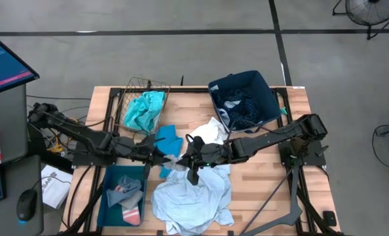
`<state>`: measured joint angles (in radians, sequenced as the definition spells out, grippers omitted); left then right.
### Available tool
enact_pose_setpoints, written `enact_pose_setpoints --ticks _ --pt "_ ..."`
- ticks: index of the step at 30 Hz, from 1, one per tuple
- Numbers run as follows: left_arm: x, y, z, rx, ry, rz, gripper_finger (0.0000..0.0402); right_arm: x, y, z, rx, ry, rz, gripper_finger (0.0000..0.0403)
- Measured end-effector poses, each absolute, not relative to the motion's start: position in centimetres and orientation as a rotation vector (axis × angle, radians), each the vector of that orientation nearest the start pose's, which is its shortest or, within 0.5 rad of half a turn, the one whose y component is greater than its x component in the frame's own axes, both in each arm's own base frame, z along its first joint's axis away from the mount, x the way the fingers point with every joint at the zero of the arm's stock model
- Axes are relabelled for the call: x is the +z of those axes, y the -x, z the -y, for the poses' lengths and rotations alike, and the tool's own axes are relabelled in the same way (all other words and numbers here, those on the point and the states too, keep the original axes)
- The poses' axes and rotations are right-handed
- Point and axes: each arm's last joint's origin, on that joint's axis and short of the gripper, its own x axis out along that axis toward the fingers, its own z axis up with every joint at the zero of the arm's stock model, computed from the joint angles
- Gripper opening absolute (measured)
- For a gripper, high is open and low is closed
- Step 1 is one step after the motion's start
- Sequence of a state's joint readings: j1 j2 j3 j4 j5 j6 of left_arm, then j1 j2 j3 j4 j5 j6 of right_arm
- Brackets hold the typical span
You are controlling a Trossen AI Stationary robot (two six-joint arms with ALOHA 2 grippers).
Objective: Pick & Place Cloths
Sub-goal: Put the gray sock into the blue bin
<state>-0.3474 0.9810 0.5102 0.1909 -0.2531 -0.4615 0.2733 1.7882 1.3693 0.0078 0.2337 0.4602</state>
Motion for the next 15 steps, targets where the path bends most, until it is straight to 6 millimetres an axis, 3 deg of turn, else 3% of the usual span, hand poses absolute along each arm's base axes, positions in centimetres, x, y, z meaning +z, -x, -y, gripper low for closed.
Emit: enact_pose_setpoints --ticks 7,15 --pt "24.7 -19.1 7.4 -0.176 0.471 -0.296 0.0001 29.1 -39.4 -10.1 -0.052 -0.361 -0.368 0.0042" --pt "26.8 -14.8 9.4 -0.495 0.721 -0.379 0.0 32.2 -37.2 -9.5 -0.04 -0.343 -0.34 0.0104"
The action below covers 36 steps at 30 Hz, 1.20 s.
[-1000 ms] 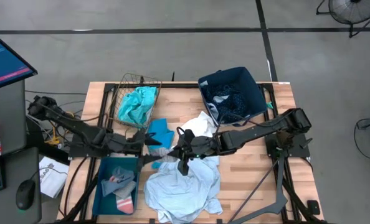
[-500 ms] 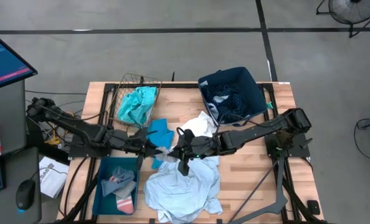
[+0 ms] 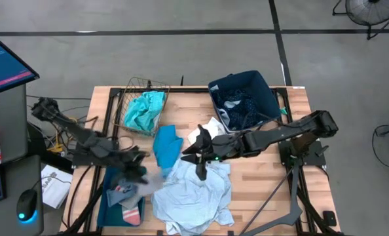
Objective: Pick & Place Cloths
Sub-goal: Put the gray sock into the blue bin
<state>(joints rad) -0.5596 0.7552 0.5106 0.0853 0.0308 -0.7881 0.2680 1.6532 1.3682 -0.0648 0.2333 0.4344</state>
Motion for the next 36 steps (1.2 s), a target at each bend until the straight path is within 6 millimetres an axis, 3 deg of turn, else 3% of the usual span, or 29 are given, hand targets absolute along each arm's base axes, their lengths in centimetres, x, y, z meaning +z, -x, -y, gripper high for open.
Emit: enact_pose_setpoints --ticks 5,9,20,30,36 --pt "28.1 -11.5 10.9 -0.725 0.902 -0.481 0.0 32.9 -36.4 -9.5 -0.037 -0.338 -0.356 0.0123" --pt "27.8 -9.8 12.0 -0.802 0.967 -0.638 0.0 32.6 -36.5 -9.8 -0.032 -0.335 -0.364 0.0129" --pt "21.6 -8.9 12.7 -0.366 0.718 -1.112 0.0 30.8 -37.5 -11.0 -0.028 -0.358 -0.405 0.0128" --pt "18.3 -9.7 13.8 -0.189 0.554 -1.277 0.0007 29.3 -37.7 -12.1 -0.023 -0.369 -0.458 0.0127" --pt "16.8 -10.0 14.5 -0.204 0.43 -1.369 0.0046 28.9 -37.5 -12.5 -0.021 -0.353 -0.495 0.013"
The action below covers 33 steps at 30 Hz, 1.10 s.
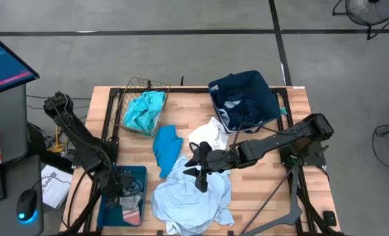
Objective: Pick & Place Cloths
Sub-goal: Put the gray sock into the blue bin
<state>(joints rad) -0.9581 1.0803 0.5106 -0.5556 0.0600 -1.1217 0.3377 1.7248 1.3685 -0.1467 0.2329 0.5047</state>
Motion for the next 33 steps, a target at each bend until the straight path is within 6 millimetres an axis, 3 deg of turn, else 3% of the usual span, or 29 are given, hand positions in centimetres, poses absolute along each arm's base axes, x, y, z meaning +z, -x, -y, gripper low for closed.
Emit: enact_pose_setpoints --ticks 6,14,18,25,33 --pt "16.4 -9.9 14.7 -0.285 0.374 -1.423 0.012 28.5 -37.2 -12.7 -0.024 -0.334 -0.536 0.0151" --pt "16.5 -9.8 14.8 -0.34 0.353 -1.443 0.0243 27.2 -36.1 -12.9 -0.063 -0.292 -0.694 0.0233" --pt "16.5 -9.8 14.8 -0.373 0.414 -1.523 0.0288 26.7 -35.5 -13.0 -0.077 -0.26 -0.769 0.0256" --pt "17.5 -9.7 14.3 -0.421 0.533 -1.566 0.0309 25.3 -34.5 -12.8 -0.108 -0.21 -0.888 0.026" --pt "20.1 -9.3 12.8 -0.468 0.69 -1.436 0.0305 21.3 -33.6 -11.9 -0.164 -0.251 -0.917 0.026"
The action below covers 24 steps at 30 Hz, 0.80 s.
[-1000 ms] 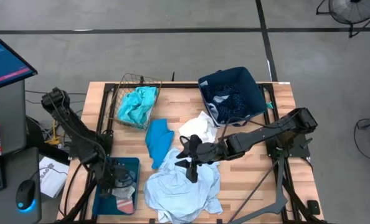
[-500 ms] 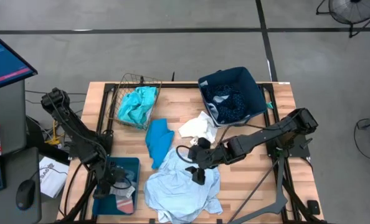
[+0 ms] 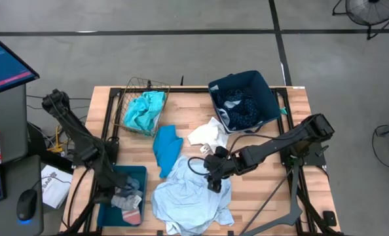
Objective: Pick & Place Cloths
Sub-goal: Put the gray sock into the blue bin, then put the blue polo shirt into the blue laundry bin
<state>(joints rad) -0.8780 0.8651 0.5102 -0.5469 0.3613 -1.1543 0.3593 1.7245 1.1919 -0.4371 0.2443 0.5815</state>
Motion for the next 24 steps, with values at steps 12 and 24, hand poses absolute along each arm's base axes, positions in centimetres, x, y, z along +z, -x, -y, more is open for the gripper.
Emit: enact_pose_setpoints --ticks 12,24 --pt "23.2 -10.1 10.7 -0.414 0.816 -0.981 0.0301 17.8 -33.0 -10.4 -0.19 -0.278 -0.839 0.026" --pt "25.7 -12.0 10.2 -0.309 0.746 -0.481 0.0301 14.2 -33.5 -10.8 -0.17 -0.295 -0.831 0.026"
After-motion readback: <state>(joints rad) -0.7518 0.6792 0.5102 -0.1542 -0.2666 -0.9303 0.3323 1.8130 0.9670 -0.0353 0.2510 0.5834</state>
